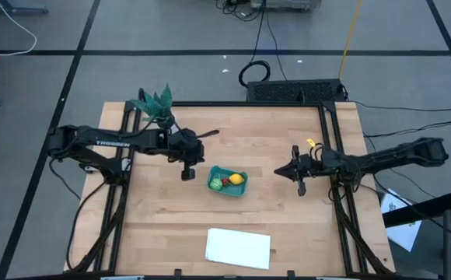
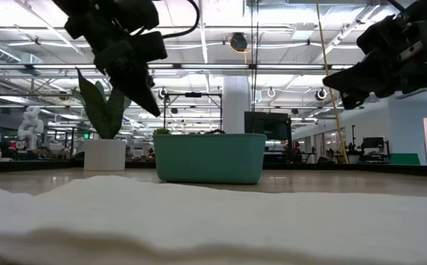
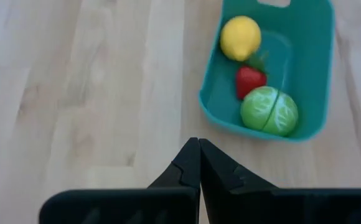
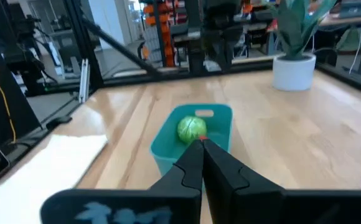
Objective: Pick and placing Produce into tupperware
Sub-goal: Adjust the blue bin
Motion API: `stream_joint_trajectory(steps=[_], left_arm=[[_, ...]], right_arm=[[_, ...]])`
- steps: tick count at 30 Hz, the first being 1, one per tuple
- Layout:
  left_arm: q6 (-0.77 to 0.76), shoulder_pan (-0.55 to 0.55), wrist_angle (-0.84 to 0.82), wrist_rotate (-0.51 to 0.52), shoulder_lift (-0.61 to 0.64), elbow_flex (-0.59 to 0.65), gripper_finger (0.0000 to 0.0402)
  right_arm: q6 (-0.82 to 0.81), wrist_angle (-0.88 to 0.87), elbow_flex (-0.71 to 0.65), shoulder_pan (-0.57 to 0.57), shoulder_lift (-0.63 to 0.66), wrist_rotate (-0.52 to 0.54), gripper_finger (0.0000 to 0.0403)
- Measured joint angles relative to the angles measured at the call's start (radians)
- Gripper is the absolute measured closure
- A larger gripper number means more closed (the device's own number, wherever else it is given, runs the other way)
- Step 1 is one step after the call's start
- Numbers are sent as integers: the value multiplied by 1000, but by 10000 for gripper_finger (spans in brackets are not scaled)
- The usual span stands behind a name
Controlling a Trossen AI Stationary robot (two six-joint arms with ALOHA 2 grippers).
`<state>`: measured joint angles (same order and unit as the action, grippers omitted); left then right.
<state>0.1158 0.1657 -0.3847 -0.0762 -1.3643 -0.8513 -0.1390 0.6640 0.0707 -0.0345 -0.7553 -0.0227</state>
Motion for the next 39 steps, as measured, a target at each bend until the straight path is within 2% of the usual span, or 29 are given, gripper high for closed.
stream_joint_trajectory(steps=[7,11,23,28,32,39], left_arm=[[-33,1,110,1,9,98,401],[-54,-3,163,1,9,146,401],[-100,-50,179,3,9,156,401],[-123,-61,175,7,-1,156,401],[-132,-80,177,26,-1,157,401],[-164,-100,261,27,-1,214,401]], right_arm=[[0,115,3,1,-110,24,403],[-3,112,45,0,-167,24,403],[-19,122,159,-57,-410,23,403],[-56,140,170,-99,-486,32,403],[-78,162,170,-129,-533,79,403],[-111,211,170,-138,-611,105,403]])
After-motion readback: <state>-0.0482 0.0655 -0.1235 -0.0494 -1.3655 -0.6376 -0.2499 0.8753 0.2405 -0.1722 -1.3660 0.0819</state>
